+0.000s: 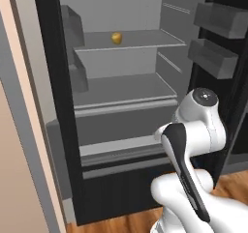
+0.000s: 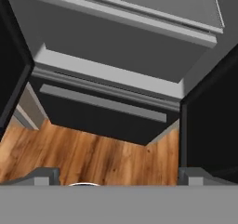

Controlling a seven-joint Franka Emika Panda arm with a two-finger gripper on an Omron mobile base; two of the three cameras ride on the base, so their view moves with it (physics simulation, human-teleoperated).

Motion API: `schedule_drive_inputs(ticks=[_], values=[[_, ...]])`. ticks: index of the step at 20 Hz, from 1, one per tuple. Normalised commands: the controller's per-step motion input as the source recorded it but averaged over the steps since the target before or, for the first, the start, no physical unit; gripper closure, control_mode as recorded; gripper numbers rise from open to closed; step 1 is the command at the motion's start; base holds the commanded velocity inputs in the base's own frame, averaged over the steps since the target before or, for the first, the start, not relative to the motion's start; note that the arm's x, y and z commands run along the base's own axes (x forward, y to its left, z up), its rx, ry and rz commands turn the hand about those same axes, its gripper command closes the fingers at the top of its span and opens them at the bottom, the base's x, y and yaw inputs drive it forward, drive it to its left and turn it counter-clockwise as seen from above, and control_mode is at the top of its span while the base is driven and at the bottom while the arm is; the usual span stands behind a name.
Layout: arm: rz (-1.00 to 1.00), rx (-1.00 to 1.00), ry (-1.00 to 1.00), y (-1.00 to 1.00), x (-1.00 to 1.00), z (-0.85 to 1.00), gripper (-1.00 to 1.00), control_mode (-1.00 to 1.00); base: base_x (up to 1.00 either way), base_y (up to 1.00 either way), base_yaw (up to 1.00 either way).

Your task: Place the cold items (apple and kiwi) from the fridge in one tupperware on the dining counter. Place the warm items (hot dog and kebab skewer) in the stove area in another tupperware.

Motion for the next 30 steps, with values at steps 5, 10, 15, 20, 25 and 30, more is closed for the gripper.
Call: schedule_drive_inputs(ticks=[5, 10, 15, 20, 25, 30], values=[[0.0, 0.0, 0.0, 0.0, 0.0, 0.0, -1.0, 1.0, 0.71, -0.12, 0.05], [0.0, 0.0, 0.0, 0.0, 0.0, 0.0, -1.0, 1.0, 0.63, -0.01, 0.01], [0.0, 0.0, 0.0, 0.0, 0.0, 0.0, -1.0, 1.0, 0.31, 0.0, 0.0], [0.0, 0.0, 0.0, 0.0, 0.0, 0.0, -1.0, 1.0, 0.67, 0.0, 0.0], [0.0, 0.0, 0.0, 0.0, 0.06, 0.03, -1.0, -1.0, 0.38, 0.0, 0.0], [0.01, 0.0, -0.05, 0.14, 0.13, 0.68, -1.0, -1.0, 0.0, 0.0, 0.0]])
